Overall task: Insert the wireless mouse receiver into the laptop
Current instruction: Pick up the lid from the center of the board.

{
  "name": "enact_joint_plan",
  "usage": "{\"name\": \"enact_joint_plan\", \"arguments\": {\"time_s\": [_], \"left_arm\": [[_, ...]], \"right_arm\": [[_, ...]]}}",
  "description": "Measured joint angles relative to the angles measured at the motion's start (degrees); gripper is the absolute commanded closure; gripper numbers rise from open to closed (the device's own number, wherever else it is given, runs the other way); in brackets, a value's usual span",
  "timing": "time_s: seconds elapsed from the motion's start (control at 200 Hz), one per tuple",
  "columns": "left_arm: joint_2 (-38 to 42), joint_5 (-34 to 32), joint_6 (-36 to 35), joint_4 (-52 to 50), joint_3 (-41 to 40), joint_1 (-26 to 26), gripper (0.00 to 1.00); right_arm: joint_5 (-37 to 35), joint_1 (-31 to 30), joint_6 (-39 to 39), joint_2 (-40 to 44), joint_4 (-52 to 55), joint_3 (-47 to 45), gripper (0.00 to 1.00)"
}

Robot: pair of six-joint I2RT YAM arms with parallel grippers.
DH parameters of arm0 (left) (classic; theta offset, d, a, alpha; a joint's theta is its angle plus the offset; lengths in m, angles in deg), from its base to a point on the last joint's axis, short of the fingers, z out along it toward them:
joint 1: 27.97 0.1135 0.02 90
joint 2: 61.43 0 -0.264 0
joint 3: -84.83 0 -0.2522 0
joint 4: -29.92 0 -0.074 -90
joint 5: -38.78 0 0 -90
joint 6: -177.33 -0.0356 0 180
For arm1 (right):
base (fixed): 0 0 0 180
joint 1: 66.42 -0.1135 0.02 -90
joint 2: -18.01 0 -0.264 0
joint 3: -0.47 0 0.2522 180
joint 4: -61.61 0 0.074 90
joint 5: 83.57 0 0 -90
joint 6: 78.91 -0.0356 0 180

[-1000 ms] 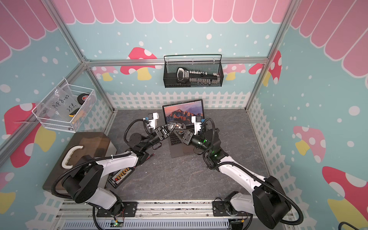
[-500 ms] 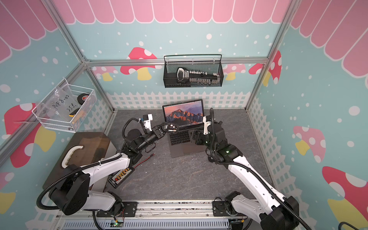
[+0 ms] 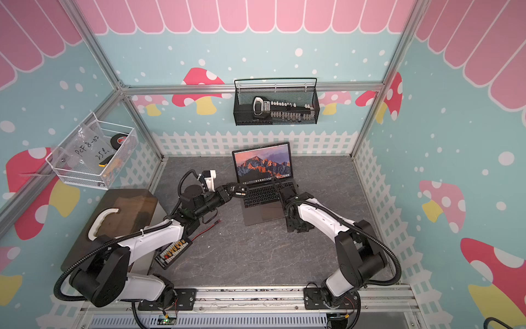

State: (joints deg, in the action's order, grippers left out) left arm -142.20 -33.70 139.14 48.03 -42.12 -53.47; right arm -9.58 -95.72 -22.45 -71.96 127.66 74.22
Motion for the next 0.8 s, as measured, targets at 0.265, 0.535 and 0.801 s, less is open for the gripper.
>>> {"name": "enact_joint_plan", "arguments": {"time_s": [0.265, 0.535, 0.801], "left_arm": [[-0.9, 0.3, 0.9, -1.4, 0.0, 1.0, 1.0], [-6.9, 5.8, 6.3, 6.3, -1.1, 4.4, 1.0], [-9.0, 8.2, 8.5, 10.3, -1.4, 4.4, 1.0]], "right_arm": [[0.1, -0.1, 0.9, -6.2, -3.1, 1.4, 0.57], [-1.0, -0.1, 2.1, -9.6, -5.0, 1.3, 0.7], [-1.9, -0.4, 2.1, -10.9, -7.0, -0.2, 0.76]]}}
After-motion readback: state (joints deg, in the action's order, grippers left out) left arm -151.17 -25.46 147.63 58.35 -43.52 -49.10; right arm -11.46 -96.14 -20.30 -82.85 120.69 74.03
